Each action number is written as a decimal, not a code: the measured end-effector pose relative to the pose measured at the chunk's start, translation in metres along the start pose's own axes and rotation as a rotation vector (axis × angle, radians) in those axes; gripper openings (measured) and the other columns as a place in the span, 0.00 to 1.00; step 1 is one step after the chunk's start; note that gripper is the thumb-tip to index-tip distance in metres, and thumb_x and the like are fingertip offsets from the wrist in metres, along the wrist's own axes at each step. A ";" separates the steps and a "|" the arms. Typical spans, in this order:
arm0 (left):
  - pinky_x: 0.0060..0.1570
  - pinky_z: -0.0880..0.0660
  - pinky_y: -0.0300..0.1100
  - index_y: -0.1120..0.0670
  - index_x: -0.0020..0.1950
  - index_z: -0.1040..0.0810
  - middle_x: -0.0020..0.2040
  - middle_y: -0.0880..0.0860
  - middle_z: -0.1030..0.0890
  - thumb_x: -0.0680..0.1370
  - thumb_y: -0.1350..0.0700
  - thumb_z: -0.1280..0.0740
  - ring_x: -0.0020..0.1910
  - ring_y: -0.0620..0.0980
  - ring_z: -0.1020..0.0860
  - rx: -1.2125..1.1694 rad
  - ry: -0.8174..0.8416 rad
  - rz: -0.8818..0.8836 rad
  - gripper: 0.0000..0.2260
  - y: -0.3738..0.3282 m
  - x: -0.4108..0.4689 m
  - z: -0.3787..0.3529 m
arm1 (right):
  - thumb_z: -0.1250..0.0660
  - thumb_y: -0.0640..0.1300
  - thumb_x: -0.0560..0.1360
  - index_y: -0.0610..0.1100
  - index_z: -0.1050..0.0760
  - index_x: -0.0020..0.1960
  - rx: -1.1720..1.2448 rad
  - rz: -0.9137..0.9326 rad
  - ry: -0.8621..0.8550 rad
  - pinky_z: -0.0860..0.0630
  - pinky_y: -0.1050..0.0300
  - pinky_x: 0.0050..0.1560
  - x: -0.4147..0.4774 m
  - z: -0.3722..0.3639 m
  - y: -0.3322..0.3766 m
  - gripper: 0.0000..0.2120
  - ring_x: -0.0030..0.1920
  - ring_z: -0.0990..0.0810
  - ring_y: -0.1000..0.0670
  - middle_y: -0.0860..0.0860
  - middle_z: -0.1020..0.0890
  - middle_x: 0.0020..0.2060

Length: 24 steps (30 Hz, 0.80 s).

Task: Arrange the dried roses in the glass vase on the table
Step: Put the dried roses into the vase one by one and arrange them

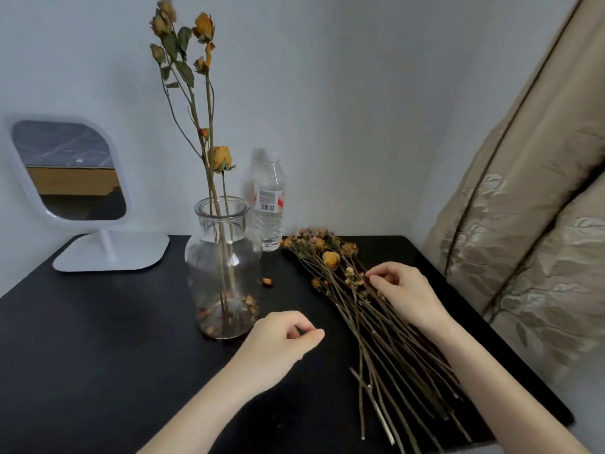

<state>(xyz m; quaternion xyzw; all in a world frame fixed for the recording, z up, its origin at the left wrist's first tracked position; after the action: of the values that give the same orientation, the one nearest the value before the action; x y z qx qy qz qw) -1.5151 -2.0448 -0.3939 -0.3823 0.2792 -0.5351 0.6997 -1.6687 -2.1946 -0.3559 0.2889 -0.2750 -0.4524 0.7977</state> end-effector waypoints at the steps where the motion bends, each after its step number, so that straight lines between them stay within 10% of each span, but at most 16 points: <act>1: 0.28 0.34 0.28 0.48 0.43 0.20 0.28 0.45 0.24 0.75 0.45 0.35 0.25 0.36 0.29 -0.006 0.031 0.026 0.08 0.002 0.007 -0.013 | 0.35 0.45 0.76 0.50 0.21 0.50 -0.021 -0.040 0.003 0.34 0.68 0.33 -0.003 0.004 -0.014 0.06 0.37 0.24 0.58 0.54 0.21 0.35; 8: 0.41 0.27 0.44 0.54 0.47 0.24 0.39 0.50 0.22 0.76 0.44 0.36 0.40 0.49 0.23 0.039 -0.035 0.143 0.13 0.005 0.065 -0.058 | 0.32 0.46 0.74 0.50 0.20 0.48 -0.125 -0.141 0.006 0.34 0.68 0.32 -0.012 0.010 -0.058 0.04 0.35 0.24 0.58 0.55 0.23 0.31; 14: 0.38 0.27 0.44 0.55 0.30 0.28 0.31 0.51 0.24 0.76 0.45 0.36 0.30 0.51 0.25 0.091 -0.081 0.219 0.19 0.006 0.094 -0.068 | 0.31 0.53 0.73 0.50 0.23 0.47 -0.206 -0.161 0.036 0.29 0.63 0.34 -0.002 -0.003 -0.055 0.08 0.35 0.23 0.56 0.55 0.23 0.33; 24: 0.27 0.36 0.38 0.58 0.32 0.28 0.28 0.53 0.29 0.78 0.59 0.38 0.24 0.49 0.34 -0.231 -0.087 0.341 0.14 0.015 0.104 -0.070 | 0.33 0.52 0.74 0.47 0.24 0.44 -0.235 -0.240 0.080 0.22 0.56 0.43 0.010 -0.017 -0.057 0.08 0.39 0.22 0.53 0.52 0.22 0.37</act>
<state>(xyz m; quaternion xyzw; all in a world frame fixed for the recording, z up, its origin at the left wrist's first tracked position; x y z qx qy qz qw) -1.5352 -2.1591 -0.4428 -0.4300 0.3688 -0.3564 0.7430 -1.6848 -2.2238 -0.4062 0.2422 -0.1517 -0.5616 0.7765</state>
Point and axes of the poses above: each hand's wrist, its own x-axis towards the middle knuckle, its own z-axis out of the back of the hand, y = z × x, the point moved 6 cm from there along x, towards the middle knuckle
